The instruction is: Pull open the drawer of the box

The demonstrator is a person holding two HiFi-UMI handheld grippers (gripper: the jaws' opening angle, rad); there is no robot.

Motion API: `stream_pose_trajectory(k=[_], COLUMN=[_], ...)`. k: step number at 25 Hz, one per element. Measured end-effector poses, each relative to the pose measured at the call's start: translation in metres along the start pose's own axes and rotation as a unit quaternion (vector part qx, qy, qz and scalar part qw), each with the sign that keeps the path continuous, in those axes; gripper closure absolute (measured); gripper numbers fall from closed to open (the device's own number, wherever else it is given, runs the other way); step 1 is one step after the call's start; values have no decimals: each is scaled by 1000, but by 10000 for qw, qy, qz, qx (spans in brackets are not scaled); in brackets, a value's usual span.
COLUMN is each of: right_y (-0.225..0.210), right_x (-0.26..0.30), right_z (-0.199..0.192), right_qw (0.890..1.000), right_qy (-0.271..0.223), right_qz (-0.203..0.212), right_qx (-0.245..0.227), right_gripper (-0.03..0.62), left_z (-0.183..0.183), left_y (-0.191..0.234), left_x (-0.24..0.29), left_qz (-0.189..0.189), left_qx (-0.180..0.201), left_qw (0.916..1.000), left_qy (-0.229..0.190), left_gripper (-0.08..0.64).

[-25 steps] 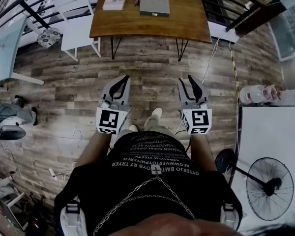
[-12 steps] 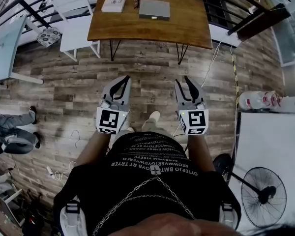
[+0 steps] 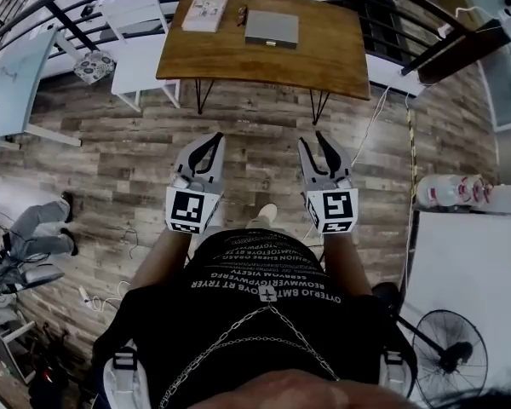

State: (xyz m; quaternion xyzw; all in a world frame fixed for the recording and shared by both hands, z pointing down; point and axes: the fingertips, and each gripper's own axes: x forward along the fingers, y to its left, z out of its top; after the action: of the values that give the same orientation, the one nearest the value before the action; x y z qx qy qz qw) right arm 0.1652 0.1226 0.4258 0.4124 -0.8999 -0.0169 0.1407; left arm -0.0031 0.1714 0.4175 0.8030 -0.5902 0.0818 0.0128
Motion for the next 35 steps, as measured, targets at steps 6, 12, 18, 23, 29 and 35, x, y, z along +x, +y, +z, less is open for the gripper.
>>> stream_pose_trajectory(k=[6,12,18,23,29,35], right_y=[-30,-60,-81,-81,-76,-68], right_x=[8,17,24,31,39,49], right_z=[-1,-6,-17,-20,-16,-14], right_qw=[9999,9996,9991,9986,9984,9988], right_qy=[-74,-107,-114,-116,-158,-107], right_qz=[128,266,383,495,514,444], right_qx=[3,13,106,157,168,159], right_gripper=[456,456,456,456,456,456], left_z=[2,4,13,13,11,13], left_y=[-9,-18,-30,-31,-25,-12], left_x=[21,45,63,65,63,68], left_qz=[172,298,404,451,421,287], left_qx=[-54,-133,-46,6,-11,36], left_qw=[9998,9993,9990,9988,9988,9994], left_qy=[102,208,178,198,268,206], left_gripper=[554,554,554,554,555,555])
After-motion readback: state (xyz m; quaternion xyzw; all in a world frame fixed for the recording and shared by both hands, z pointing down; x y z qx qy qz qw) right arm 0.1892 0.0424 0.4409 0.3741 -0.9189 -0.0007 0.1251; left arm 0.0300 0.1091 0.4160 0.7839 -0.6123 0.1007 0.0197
